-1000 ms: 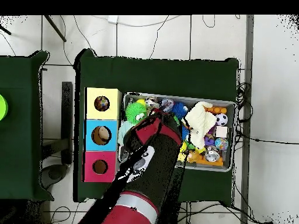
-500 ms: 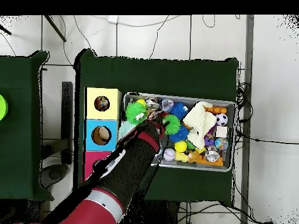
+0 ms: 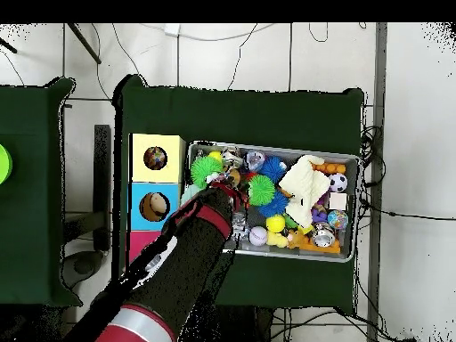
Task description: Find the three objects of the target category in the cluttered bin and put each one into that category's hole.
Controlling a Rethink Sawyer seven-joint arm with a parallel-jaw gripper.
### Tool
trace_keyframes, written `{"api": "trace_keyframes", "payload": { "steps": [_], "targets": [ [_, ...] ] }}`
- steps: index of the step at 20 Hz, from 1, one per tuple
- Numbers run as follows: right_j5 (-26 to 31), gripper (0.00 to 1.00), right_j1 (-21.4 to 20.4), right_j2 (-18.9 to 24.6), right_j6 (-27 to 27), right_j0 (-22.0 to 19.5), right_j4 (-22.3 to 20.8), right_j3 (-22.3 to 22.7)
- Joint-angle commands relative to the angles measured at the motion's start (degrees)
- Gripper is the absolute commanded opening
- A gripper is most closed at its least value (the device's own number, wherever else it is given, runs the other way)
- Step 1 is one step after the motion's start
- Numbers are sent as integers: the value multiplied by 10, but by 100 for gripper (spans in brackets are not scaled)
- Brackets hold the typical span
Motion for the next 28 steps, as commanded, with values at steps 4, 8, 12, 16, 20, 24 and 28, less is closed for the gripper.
{"api": "trace_keyframes", "payload": {
  "steps": [4,8,12,16,20,24,28],
  "targets": [
    [34,100,-57,49,40,-24,33,70],
    [20,100,-71,49,57,-29,42,77],
    [-13,100,-58,42,80,-28,50,78],
    [-55,100,-29,28,100,-22,56,80],
    [-71,100,34,-13,122,17,71,69],
    [-62,100,99,-63,162,71,119,59],
    [-50,100,131,-88,170,101,169,55]
  ]
}}
